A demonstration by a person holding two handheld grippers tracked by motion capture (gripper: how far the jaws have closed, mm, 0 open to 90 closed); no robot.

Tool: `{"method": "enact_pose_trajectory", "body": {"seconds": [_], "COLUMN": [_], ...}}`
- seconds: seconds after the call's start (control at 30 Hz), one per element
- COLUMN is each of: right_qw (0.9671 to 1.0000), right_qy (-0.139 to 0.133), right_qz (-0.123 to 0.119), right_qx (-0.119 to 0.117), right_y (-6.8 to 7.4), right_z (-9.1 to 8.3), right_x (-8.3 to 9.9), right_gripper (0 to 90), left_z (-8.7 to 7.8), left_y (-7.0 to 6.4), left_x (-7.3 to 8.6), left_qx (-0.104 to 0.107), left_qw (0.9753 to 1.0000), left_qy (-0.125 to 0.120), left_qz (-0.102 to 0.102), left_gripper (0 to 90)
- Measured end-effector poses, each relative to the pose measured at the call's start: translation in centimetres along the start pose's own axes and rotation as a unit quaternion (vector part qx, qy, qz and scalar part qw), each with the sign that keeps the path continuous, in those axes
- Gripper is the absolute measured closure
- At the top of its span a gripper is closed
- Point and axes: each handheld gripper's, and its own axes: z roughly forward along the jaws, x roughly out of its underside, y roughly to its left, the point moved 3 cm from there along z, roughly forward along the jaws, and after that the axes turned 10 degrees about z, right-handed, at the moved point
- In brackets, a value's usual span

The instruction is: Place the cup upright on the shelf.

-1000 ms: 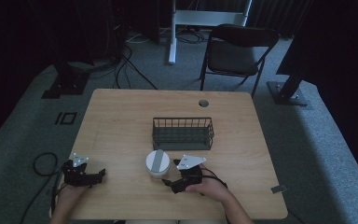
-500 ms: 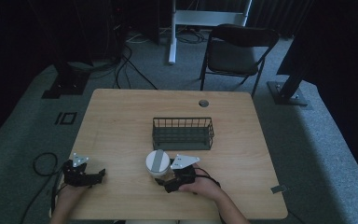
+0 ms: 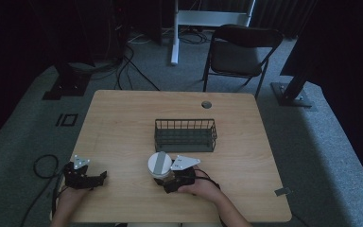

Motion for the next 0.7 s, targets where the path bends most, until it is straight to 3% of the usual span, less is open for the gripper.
{"method": "enact_pose_trajectory", "body": {"seconds": [0.27,0.53,0.7], "right_qw": [1.0,0.9999,0.9998], "right_qy": [0.002,-0.005,0.007], "right_qz": [0.008,-0.007,-0.017], "right_qx": [-0.002,0.009,0.012], "right_y": [-0.02,0.11,0.38], "right_z": [0.21,0.17,0.12], "right_x": [-0.06,-0.24,-0.44], "right_gripper": [16.8,18.2,18.3], "left_z": [0.0,0.0,0.0], "left_y": [0.0,0.0,0.0], "left_x": [0.0,0.0,0.0], "left_qx": [0.0,0.0,0.0], "left_qw": [1.0,1.0,1.0], "left_qy": [0.0,0.0,0.0], "left_qz": [0.0,0.0,0.0], "left_gripper": [0.2,0.2,0.2]}}
